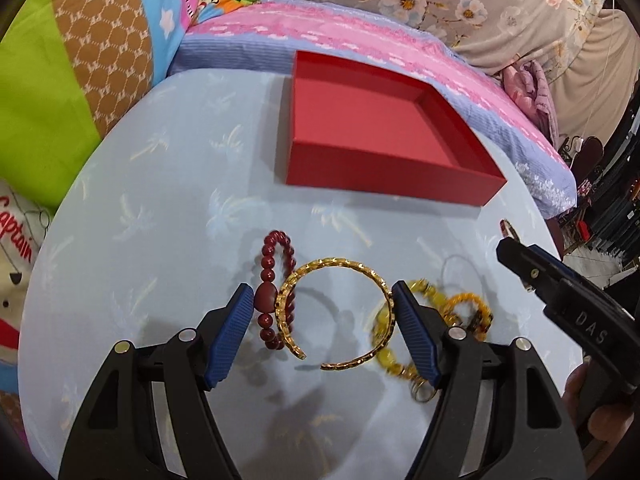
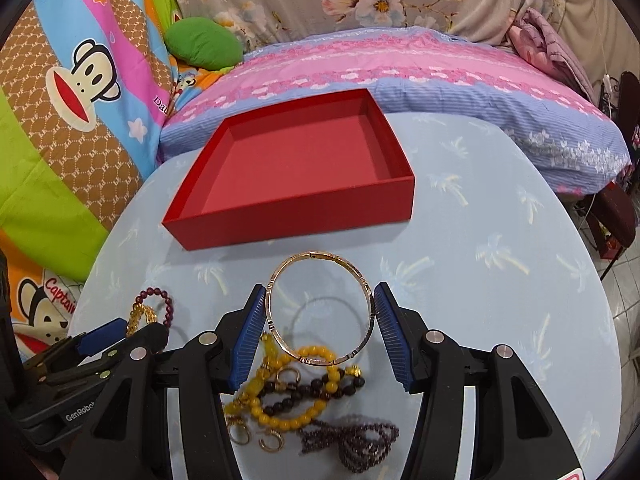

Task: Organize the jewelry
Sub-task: 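Close the right tool on the thin gold bangle while the left tool grips the twisted gold cuff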

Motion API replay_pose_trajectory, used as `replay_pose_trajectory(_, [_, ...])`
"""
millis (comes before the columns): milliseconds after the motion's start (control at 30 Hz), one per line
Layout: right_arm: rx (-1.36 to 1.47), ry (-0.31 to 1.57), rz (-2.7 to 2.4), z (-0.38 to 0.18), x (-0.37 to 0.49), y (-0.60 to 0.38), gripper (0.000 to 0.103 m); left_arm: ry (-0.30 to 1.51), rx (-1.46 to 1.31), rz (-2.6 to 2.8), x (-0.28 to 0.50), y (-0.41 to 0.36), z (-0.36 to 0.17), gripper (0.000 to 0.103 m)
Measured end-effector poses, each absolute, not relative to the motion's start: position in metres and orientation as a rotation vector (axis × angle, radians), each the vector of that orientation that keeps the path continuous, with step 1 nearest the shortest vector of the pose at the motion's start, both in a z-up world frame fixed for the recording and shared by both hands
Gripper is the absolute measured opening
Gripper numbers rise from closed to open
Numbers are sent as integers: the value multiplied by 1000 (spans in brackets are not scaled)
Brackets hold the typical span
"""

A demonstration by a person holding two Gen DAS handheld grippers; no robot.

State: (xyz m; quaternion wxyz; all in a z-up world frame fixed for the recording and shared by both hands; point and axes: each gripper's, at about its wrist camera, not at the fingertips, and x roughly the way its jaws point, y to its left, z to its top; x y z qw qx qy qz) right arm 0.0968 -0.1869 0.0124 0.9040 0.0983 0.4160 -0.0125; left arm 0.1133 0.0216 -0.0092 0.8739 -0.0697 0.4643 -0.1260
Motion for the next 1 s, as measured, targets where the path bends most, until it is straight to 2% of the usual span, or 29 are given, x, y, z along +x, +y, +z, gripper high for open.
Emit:
replay_pose_trajectory(233, [205,871,-27,8,89,-184,53,982,-150,-245,106,33,-12,63])
replay_pose_trajectory(800, [213,894,-26,0,89,-183,53,982,-20,-216,103,4,-39,73])
replay_pose_trajectory(967, [215,898,-27,-2,91,-183,53,972,-5,-232,105,-1,-40,73])
replay_pose_trajectory(1000, [215,899,-28,-2,91,-183,53,965,4,-229,105,-2,-41,70])
